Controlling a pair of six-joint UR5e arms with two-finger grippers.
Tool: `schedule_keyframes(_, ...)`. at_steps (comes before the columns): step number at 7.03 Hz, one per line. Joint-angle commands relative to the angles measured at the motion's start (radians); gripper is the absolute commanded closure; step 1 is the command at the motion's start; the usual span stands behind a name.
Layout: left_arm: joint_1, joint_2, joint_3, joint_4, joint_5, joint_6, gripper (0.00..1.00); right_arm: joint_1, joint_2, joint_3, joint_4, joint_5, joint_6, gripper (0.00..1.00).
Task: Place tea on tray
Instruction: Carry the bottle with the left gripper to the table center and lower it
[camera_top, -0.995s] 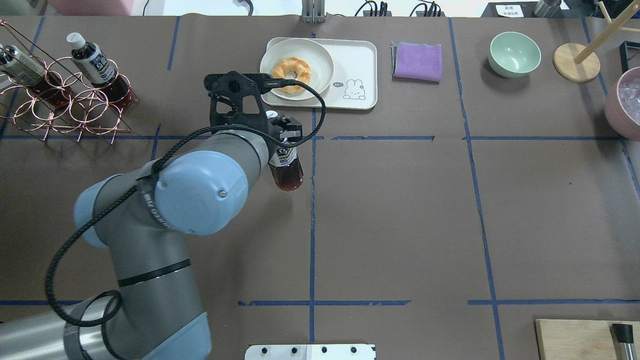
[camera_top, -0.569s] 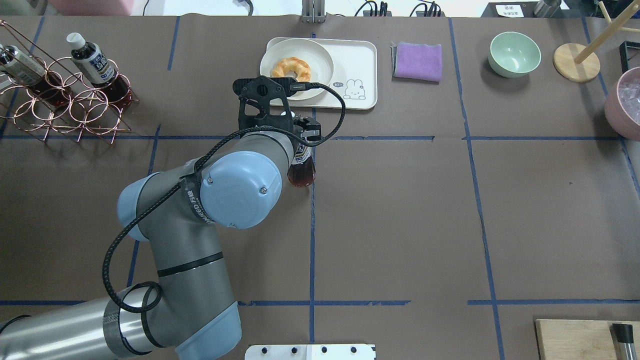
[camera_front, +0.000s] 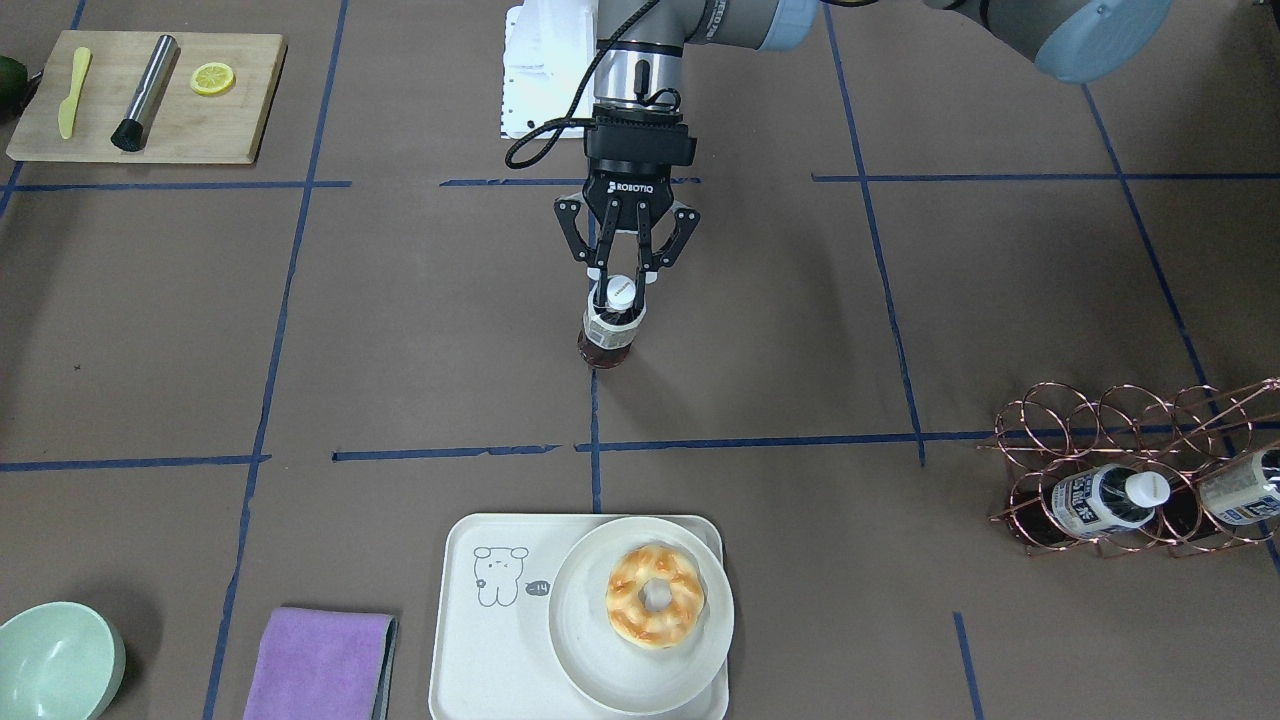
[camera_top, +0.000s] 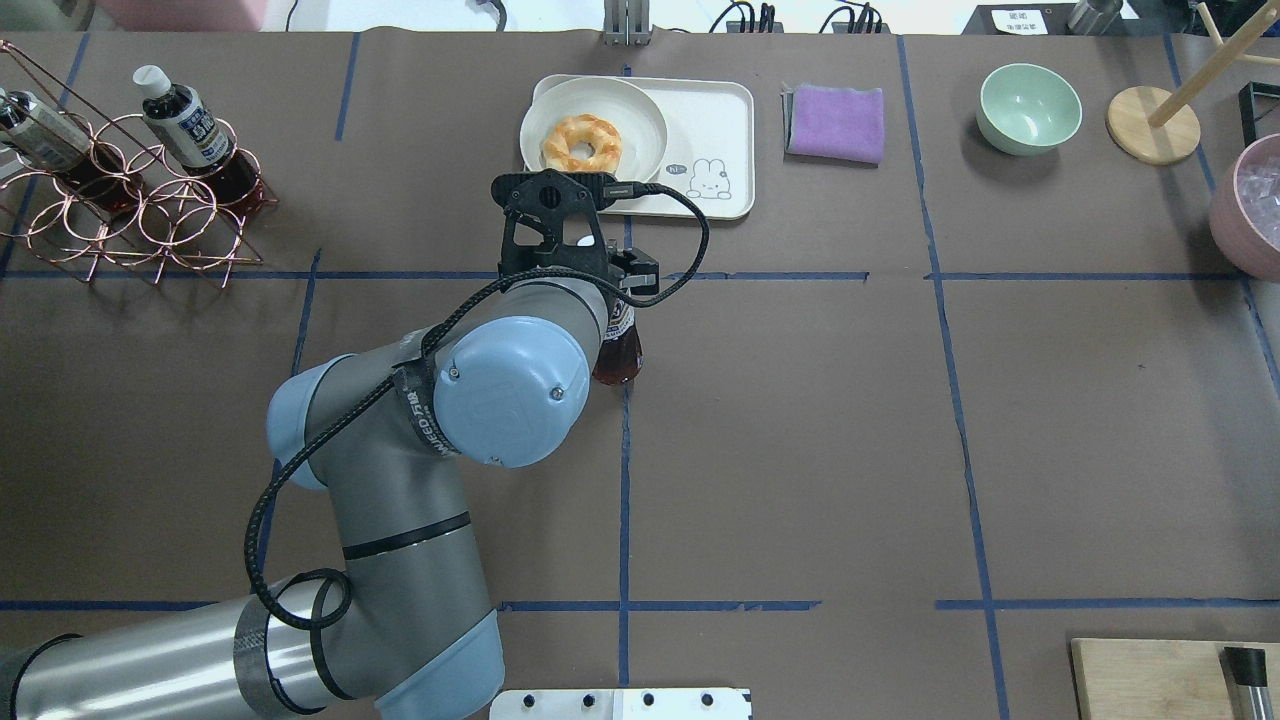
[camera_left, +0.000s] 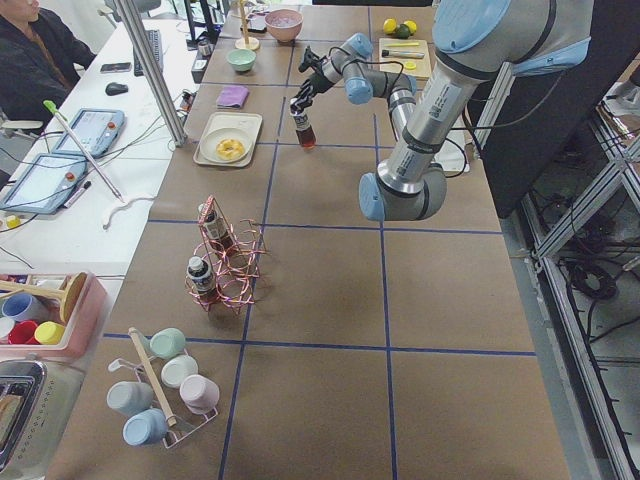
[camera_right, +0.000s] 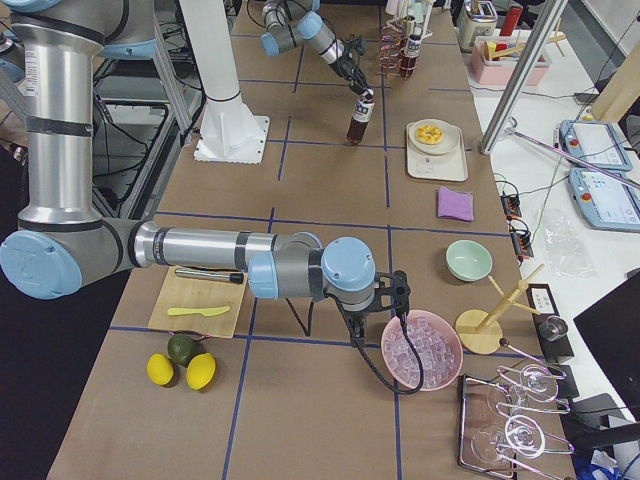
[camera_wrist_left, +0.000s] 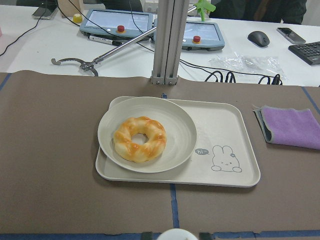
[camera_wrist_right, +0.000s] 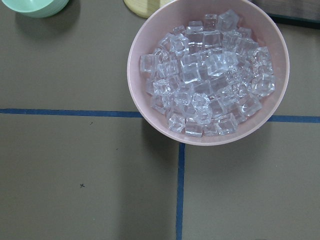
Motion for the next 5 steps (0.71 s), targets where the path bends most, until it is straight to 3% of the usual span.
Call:
schedule_keyframes(1, 0.009, -0.001, 0.001, 0.000, 0.000, -0.001, 0.98, 0.000, 0.000, 0.000, -0.001, 0.000, 0.000, 0.00)
schedule_keyframes(3, 0.022, -0.001, 0.001, -0.001, 0.001, -0.004, 0.81, 0.000, -0.001, -0.002, -0.001, 0.000, 0.000, 0.00)
schedule_keyframes(4, 0.023, -0.001, 0.001, -0.001, 0.000, -0.004, 0.67, 0.000, 0.000, -0.003, -0.001, 0.000, 0.000, 0.00)
schedule_keyframes(5, 0.023, -0.001, -0.001, -0.001, 0.001, -0.004, 0.45, 0.000, 0.000, -0.003, -0.001, 0.000, 0.000, 0.00)
